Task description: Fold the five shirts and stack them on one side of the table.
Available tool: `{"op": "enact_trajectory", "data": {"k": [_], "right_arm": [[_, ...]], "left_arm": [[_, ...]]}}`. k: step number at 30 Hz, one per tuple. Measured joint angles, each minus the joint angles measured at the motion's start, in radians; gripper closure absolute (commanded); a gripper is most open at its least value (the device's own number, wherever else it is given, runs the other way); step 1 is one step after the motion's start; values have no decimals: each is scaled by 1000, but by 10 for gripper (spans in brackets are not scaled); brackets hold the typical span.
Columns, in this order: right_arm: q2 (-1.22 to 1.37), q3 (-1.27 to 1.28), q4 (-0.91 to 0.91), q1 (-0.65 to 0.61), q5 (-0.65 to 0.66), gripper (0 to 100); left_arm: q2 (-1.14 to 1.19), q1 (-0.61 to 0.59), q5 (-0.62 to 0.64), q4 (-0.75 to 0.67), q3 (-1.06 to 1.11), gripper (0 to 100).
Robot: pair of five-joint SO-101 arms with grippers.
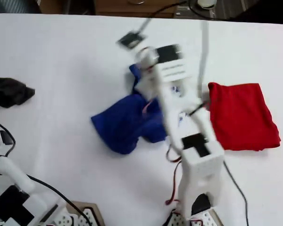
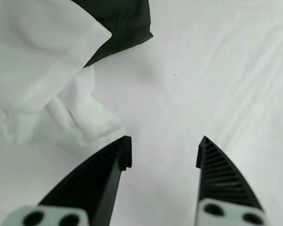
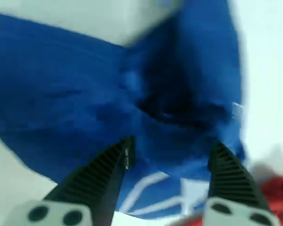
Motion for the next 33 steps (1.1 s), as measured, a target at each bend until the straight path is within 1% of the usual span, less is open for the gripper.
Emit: {"op": "enact_trajectory", "data": {"k": [3, 5, 11, 17, 22, 24, 26, 29, 31, 33], "right_arm": [[0, 78, 0, -120, 0, 747], [0, 132, 0, -167, 0, 747], [0, 250, -6, -262, 0, 747], [0, 350, -121, -327, 0, 747], [0, 479, -276, -313, 0, 748], [0, 494, -305, -288, 2, 759], [8, 496, -318, -245, 5, 828], [12, 496, -319, -183, 5, 991], [12, 494, -321, -143, 5, 965], [12, 486, -315, -103, 5, 979]], "left_arm": [[0, 0, 2, 0, 0, 752], [0, 0, 2, 0, 0, 752], [0, -54, 2, -2, 0, 752], [0, -72, 2, -3, 0, 752], [0, -72, 2, -3, 0, 752], [0, -72, 2, -3, 0, 752], [0, -72, 2, -3, 0, 752], [0, -72, 2, -3, 0, 752], [0, -72, 2, -3, 0, 752], [0, -72, 2, -3, 0, 752]]}}
